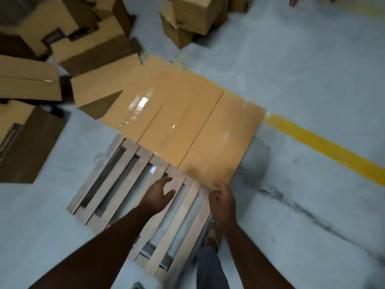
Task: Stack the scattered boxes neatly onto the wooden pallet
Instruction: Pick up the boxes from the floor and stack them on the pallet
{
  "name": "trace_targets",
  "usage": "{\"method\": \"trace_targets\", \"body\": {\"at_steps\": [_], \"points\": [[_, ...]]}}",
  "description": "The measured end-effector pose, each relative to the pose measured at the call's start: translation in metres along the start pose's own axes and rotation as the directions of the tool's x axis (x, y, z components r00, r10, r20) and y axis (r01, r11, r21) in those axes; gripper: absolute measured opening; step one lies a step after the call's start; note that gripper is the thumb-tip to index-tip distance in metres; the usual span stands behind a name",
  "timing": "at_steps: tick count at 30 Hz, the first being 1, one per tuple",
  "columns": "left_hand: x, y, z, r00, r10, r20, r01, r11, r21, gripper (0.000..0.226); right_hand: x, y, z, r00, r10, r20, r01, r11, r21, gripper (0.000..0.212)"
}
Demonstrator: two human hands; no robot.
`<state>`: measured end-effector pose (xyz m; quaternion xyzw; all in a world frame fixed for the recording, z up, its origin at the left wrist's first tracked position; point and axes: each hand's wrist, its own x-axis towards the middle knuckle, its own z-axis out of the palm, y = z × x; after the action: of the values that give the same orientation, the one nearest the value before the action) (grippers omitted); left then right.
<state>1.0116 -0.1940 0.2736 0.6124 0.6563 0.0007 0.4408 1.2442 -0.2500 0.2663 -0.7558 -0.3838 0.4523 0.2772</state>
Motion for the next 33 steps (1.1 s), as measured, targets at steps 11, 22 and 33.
{"method": "trace_targets", "body": {"at_steps": [11,22,33], "points": [[-0.261,-0.208,-0.129,0.952,-0.042,-0.305,-0.063,0.943,-0.327,0.041,-0.263,-0.155,0.196,0.948,-0.160,0.274,0.141,0.986,0.085,0.022],[-0.539,-0.470,-0.267,0.790,-0.342,-0.508,-0.032,0.806,-0.591,0.025,-0.507,-0.277,0.441,0.852,-0.209,0.480,0.167,0.977,0.129,0.022],[-0.535,-0.607,-0.408,0.748,-0.401,-0.529,-0.083,0.734,-0.674,0.028,-0.526,-0.359,0.641,0.813,-0.204,0.545,0.129,0.977,0.172,0.020]]}}
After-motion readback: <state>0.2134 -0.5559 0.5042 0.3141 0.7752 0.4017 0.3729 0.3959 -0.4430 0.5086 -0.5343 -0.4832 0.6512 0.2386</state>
